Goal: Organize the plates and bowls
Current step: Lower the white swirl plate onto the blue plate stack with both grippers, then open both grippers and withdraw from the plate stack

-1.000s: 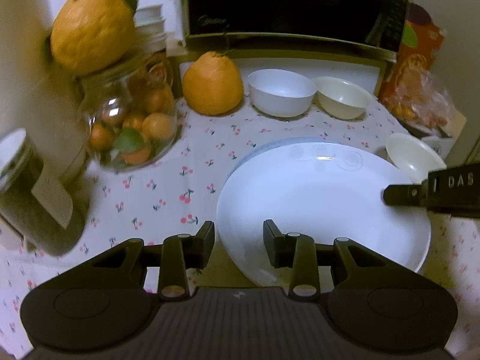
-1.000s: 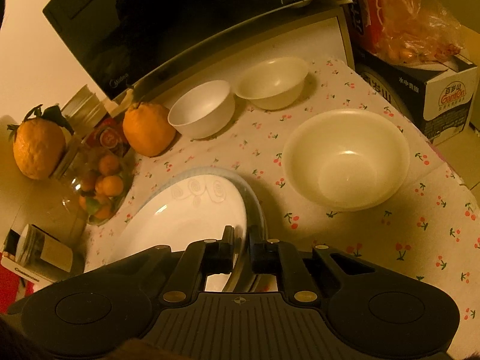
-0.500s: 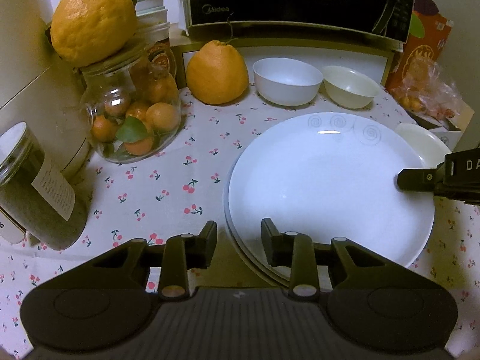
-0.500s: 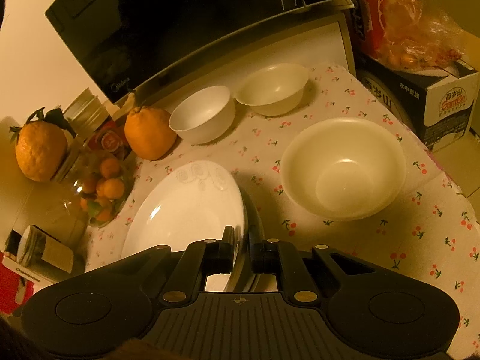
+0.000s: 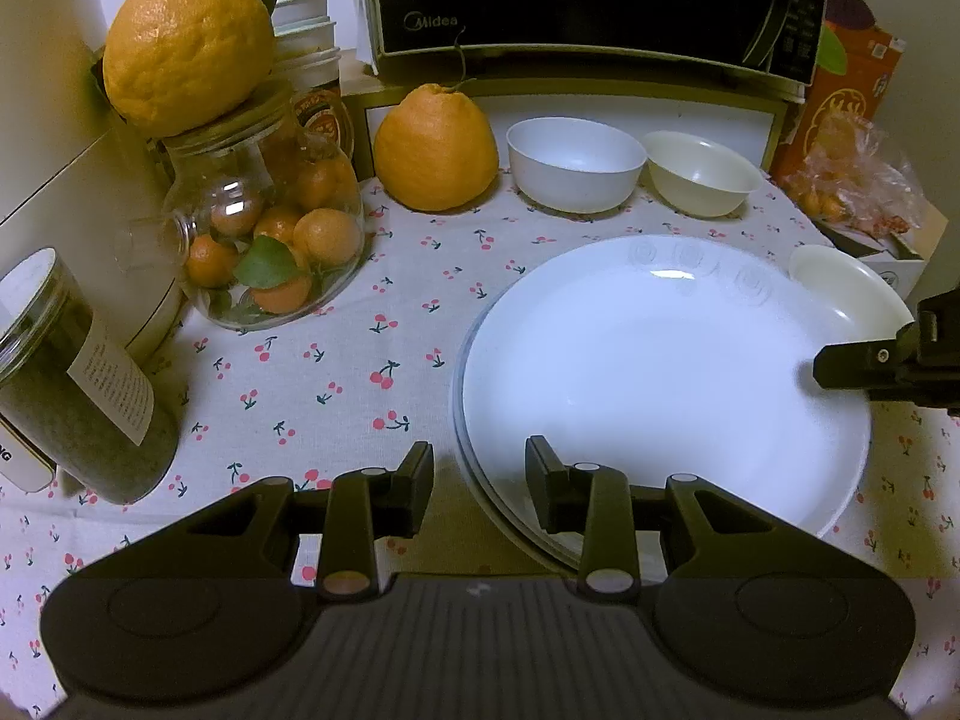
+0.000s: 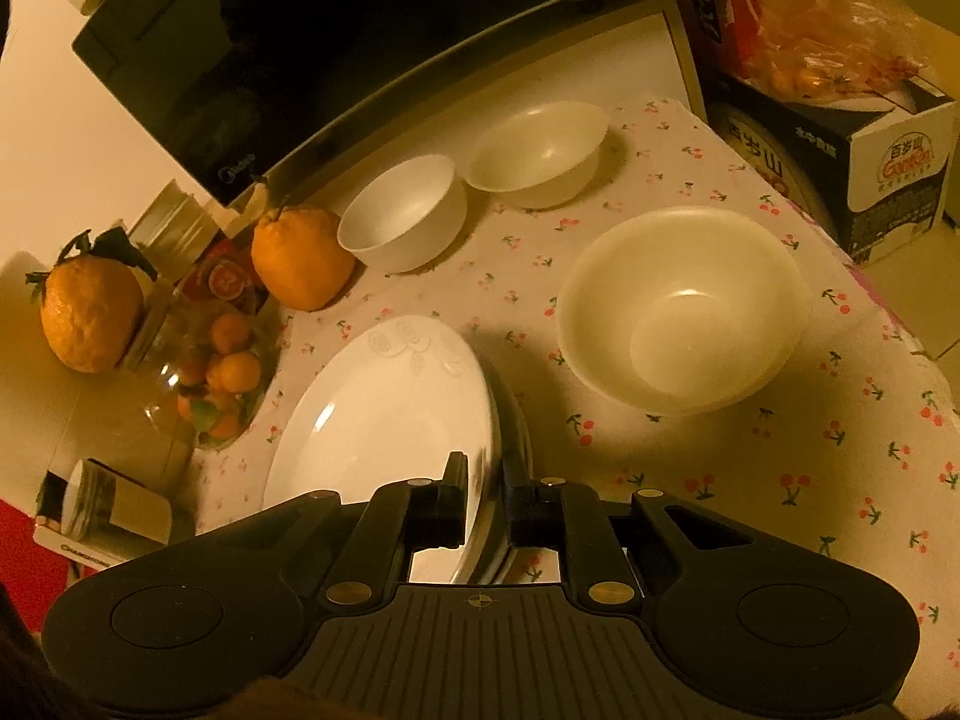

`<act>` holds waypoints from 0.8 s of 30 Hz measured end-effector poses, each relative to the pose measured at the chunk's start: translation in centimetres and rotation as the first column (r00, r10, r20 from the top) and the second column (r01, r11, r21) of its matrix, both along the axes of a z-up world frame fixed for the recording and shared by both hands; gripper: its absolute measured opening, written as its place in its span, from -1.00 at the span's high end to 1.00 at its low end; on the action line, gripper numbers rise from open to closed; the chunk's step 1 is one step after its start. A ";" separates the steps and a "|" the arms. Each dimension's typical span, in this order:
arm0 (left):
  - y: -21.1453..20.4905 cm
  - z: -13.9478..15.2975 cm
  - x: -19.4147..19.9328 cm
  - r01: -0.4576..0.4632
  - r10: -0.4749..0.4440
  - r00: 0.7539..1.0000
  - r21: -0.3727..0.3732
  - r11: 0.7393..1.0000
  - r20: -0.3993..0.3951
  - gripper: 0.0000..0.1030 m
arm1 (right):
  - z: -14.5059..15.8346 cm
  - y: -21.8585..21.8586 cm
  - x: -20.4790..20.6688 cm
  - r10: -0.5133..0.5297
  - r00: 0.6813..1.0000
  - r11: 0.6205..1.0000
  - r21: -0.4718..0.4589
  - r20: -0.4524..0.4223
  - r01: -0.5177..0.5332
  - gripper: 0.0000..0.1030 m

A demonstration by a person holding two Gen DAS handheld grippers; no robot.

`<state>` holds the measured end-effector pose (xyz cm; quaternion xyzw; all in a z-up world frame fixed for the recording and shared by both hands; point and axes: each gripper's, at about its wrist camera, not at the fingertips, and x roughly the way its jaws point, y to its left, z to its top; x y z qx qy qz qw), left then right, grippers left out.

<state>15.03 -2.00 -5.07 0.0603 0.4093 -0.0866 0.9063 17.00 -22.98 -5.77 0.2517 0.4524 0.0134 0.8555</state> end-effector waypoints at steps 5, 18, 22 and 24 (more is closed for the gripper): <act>0.0 0.0 0.0 -0.005 0.005 1.000 -0.005 1.000 -0.008 0.36 | 0.2 -0.3 -0.3 0.010 1.000 1.000 0.014 0.006 -0.010 0.67; 0.2 0.5 -0.2 0.006 -0.008 1.000 -0.061 0.998 -0.030 0.08 | 0.6 -0.4 -0.5 0.018 1.000 0.999 0.043 0.013 -0.018 0.20; 0.3 1.1 -0.5 0.020 -0.023 0.999 -0.085 0.996 -0.032 -0.28 | 1.1 -0.4 -0.9 0.030 0.999 0.997 0.068 0.028 -0.032 -0.14; 0.4 1.3 -0.7 0.024 -0.027 0.999 -0.091 0.996 -0.032 -0.42 | 1.4 -0.3 -1.0 0.046 0.998 0.996 0.070 0.034 -0.049 -0.29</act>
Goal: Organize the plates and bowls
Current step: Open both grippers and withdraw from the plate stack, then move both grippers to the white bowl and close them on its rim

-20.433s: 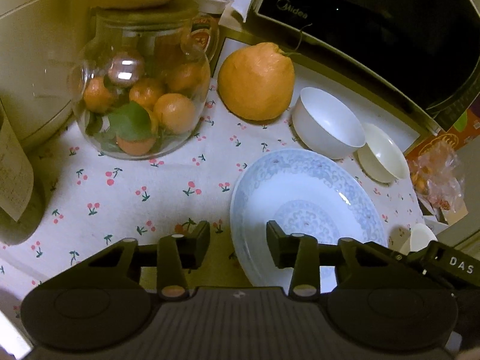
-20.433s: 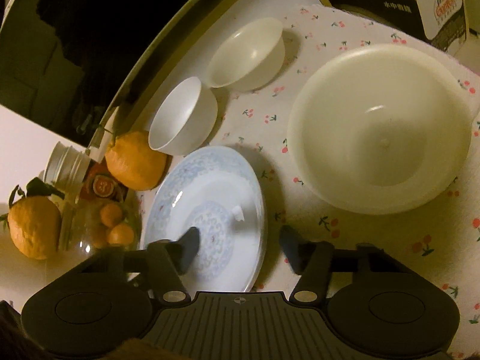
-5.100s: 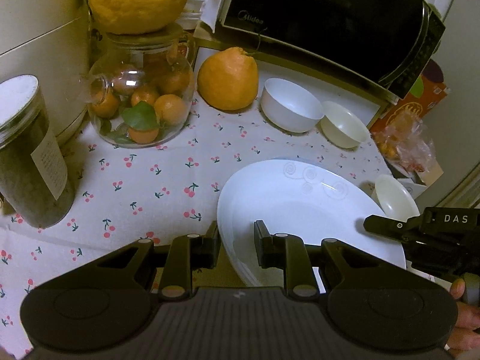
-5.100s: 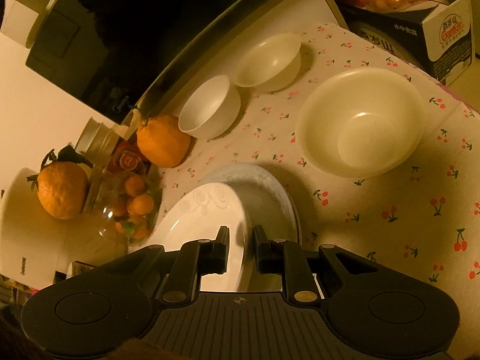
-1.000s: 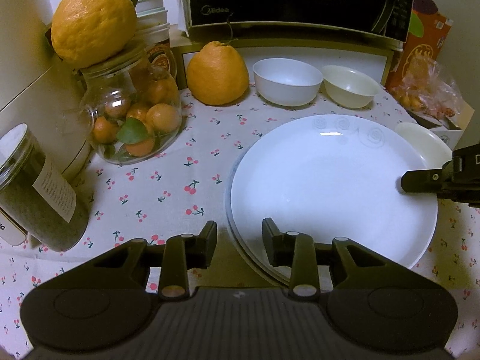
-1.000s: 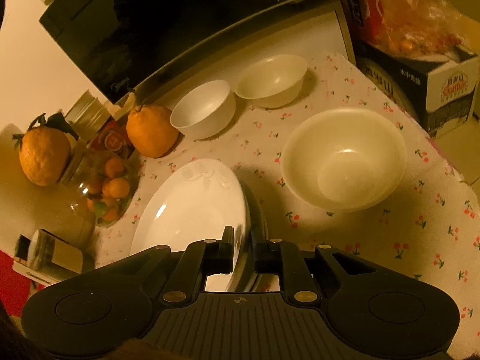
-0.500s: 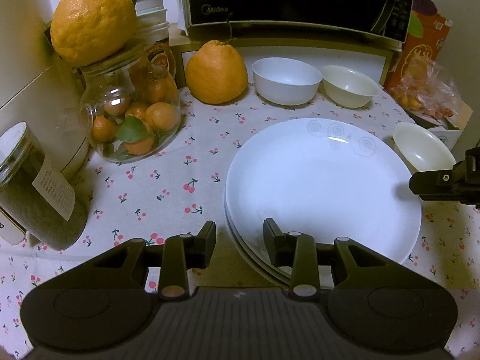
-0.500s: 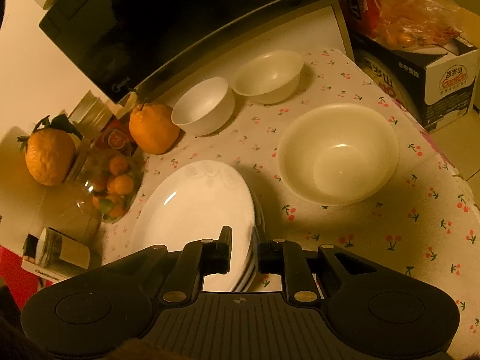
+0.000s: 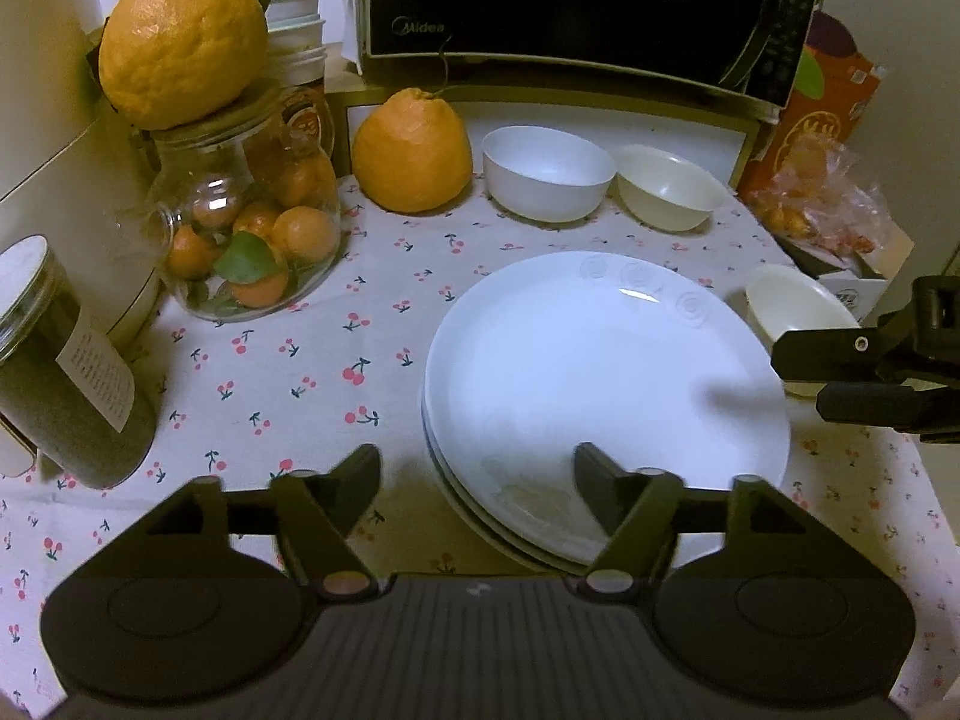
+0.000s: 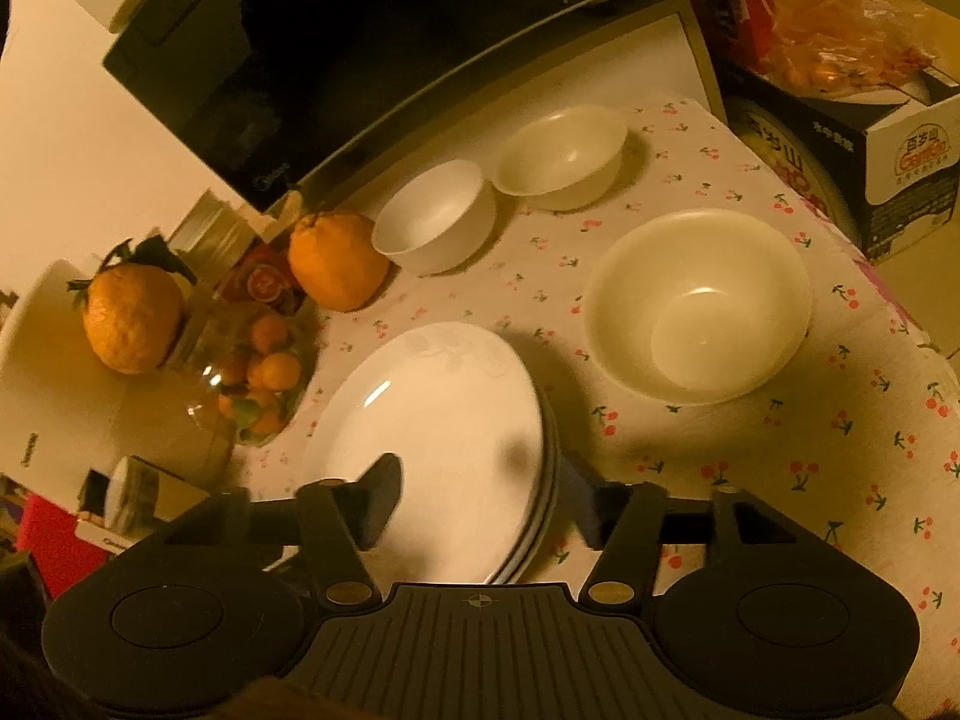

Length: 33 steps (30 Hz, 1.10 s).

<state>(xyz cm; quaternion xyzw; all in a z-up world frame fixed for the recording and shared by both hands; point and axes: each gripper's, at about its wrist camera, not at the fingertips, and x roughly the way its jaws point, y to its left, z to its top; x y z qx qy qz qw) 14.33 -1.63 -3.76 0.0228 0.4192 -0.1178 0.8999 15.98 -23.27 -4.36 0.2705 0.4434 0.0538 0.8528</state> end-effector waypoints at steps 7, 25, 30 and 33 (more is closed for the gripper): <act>0.5 1.1 0.6 -0.022 0.022 1.000 -0.016 1.000 -0.018 -0.92 | 1.7 -0.5 0.2 -0.001 1.000 0.999 0.038 0.026 0.000 -0.63; -1.1 3.6 8.3 -0.063 0.057 0.995 -0.073 0.995 -0.079 -0.99 | 1.2 -3.7 8.8 -0.109 0.994 0.974 0.200 -0.014 0.110 -0.71; -1.3 3.2 11.1 -0.106 0.094 0.991 -0.119 0.987 -0.099 -0.99 | -0.1 -5.0 11.4 -0.171 0.984 0.949 0.262 -0.045 0.176 -0.71; -1.4 2.6 12.7 -0.126 0.113 0.989 -0.140 0.982 -0.096 -0.99 | -1.0 -5.5 12.5 -0.191 0.980 0.932 0.302 -0.063 0.201 -0.71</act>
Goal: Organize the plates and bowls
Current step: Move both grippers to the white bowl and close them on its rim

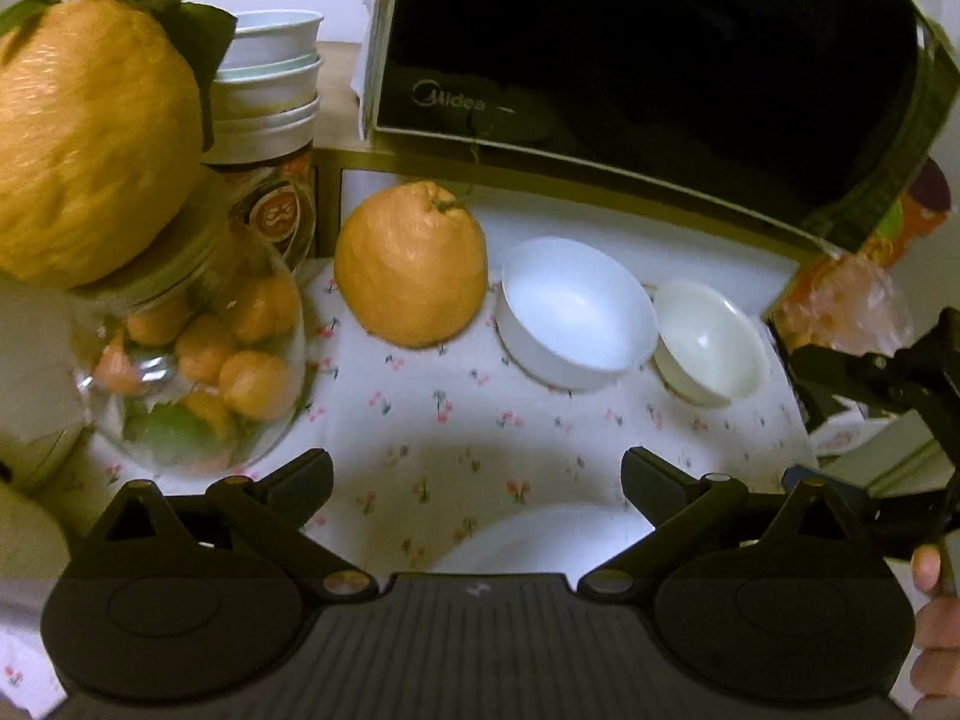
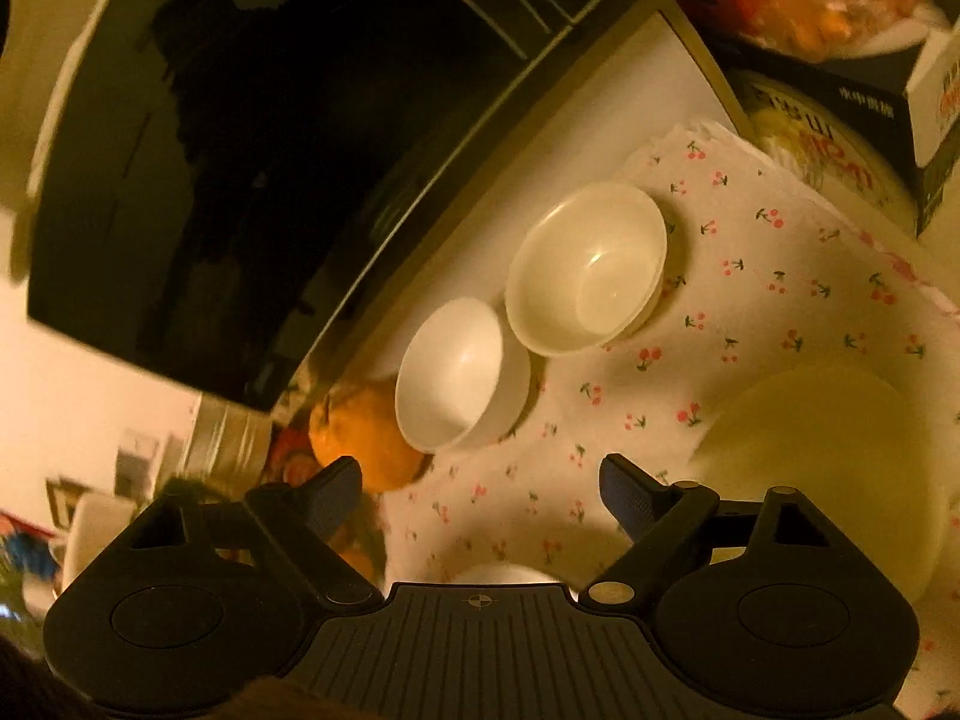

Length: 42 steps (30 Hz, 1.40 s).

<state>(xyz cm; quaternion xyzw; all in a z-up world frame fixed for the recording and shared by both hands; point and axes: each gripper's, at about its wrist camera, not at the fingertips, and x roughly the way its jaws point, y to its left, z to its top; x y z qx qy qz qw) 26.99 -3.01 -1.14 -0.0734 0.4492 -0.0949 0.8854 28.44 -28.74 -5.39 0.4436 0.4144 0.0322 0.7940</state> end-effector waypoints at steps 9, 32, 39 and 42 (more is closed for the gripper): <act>-0.3 -2.1 3.9 -0.025 0.023 1.000 -0.112 0.993 -0.020 -0.72 | -2.7 0.2 3.5 -0.036 0.998 0.992 0.122 -0.049 0.042 -0.71; -2.2 -5.0 7.5 -0.086 0.088 0.996 -0.277 0.957 -0.005 0.17 | -6.0 1.7 6.3 -0.114 0.990 0.981 0.147 -0.080 0.125 -0.12; -1.5 -6.0 8.2 -0.148 0.146 0.989 -0.303 0.941 -0.029 0.34 | -6.7 1.6 6.6 -0.131 0.988 0.979 0.145 -0.079 0.141 0.30; -1.2 -6.4 8.3 -0.165 0.161 0.986 -0.319 0.933 -0.040 0.39 | -7.1 1.3 6.5 -0.138 0.987 0.979 0.143 -0.081 0.148 0.36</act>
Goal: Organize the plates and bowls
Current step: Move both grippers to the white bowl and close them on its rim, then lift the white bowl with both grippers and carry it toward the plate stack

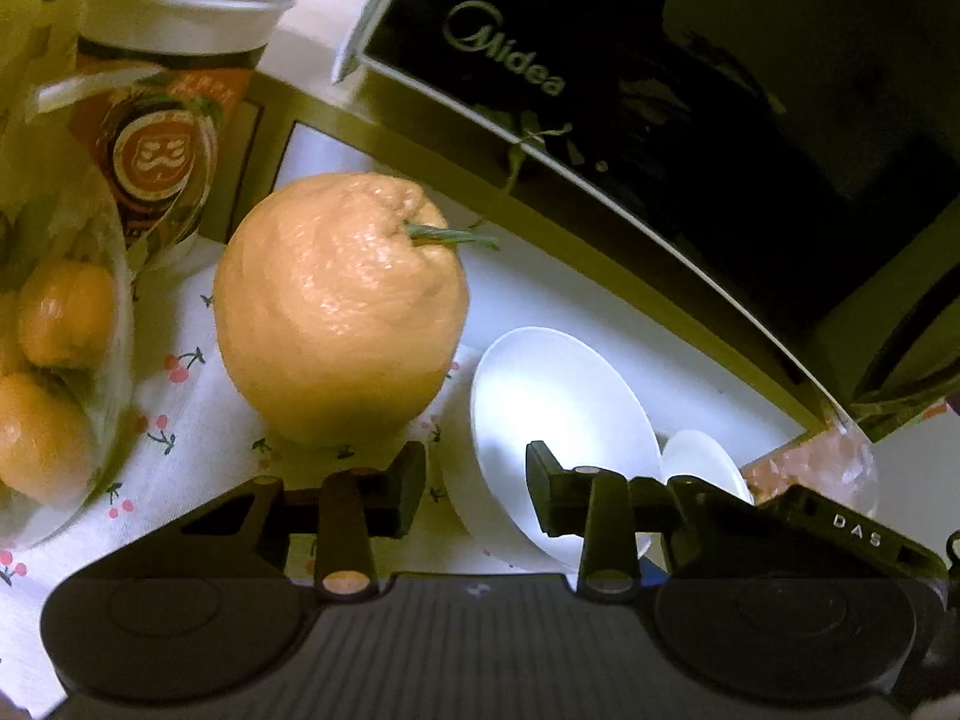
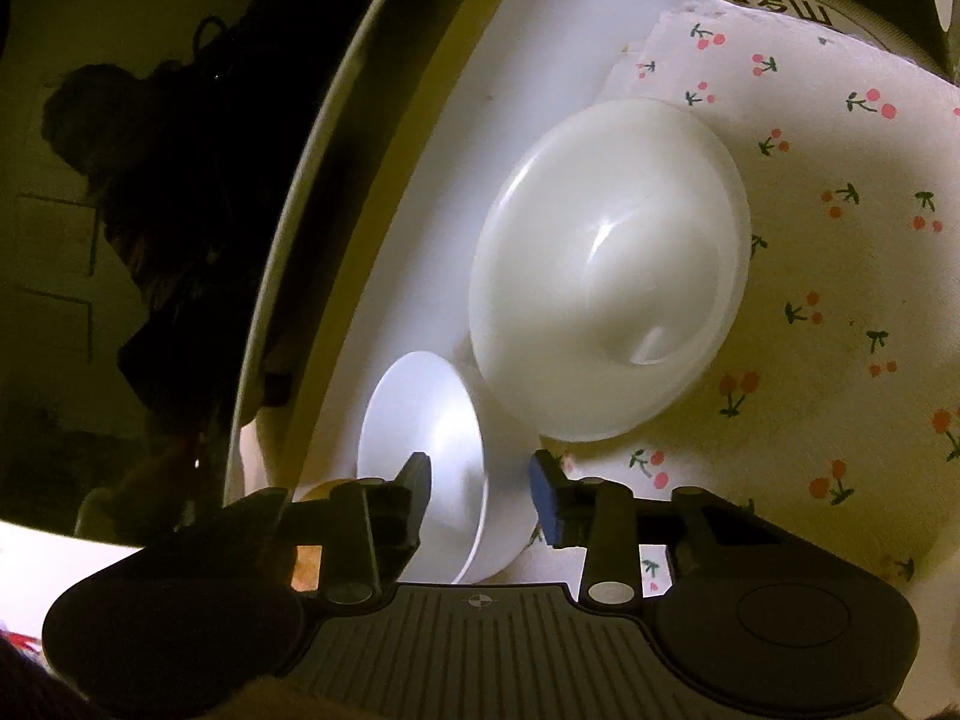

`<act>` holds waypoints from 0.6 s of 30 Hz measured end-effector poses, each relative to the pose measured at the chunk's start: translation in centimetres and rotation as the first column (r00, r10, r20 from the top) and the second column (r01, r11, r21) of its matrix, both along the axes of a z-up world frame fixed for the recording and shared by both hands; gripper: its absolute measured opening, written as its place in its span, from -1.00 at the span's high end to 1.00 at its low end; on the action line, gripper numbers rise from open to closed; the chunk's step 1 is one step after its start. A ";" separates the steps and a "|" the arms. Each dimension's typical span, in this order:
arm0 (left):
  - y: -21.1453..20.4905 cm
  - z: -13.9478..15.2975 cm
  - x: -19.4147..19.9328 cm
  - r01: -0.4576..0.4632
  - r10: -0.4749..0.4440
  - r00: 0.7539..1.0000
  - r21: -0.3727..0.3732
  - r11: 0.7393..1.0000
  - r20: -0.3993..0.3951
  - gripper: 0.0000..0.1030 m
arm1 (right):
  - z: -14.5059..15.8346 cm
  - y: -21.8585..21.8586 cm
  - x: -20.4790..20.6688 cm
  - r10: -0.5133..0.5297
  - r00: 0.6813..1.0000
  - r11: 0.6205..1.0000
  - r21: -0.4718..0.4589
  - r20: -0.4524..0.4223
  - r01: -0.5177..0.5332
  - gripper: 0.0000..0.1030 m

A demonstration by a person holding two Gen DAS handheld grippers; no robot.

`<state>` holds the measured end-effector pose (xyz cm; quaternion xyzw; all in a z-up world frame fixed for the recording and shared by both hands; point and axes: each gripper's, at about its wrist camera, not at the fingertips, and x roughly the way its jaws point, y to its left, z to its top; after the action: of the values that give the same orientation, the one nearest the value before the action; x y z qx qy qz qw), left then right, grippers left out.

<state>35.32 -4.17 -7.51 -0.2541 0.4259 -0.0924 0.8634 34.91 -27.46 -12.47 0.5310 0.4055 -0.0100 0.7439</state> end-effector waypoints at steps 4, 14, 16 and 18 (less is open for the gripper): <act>0.4 -0.4 0.3 -0.013 0.014 1.000 -0.020 1.000 0.001 0.55 | -0.4 -0.2 0.2 0.004 1.000 1.000 -0.018 0.000 -0.004 0.49; 0.4 -0.2 0.0 -0.005 0.005 1.000 -0.005 1.000 0.016 0.65 | 0.0 0.1 -0.3 0.022 1.000 0.998 -0.055 0.011 -0.021 0.61; 0.4 0.1 -0.2 -0.004 0.004 1.000 -0.002 1.000 0.016 0.65 | 0.2 0.3 -0.3 0.022 1.000 0.998 -0.055 0.010 -0.021 0.61; 0.5 0.3 -0.3 -0.001 0.001 1.000 0.005 1.000 0.014 0.65 | 0.6 0.6 -0.4 0.025 1.000 0.998 -0.062 0.012 -0.024 0.61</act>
<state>35.06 -3.69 -7.18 -0.2516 0.4198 -0.0929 0.8671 34.46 -26.89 -11.91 0.5027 0.4067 -0.0101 0.7627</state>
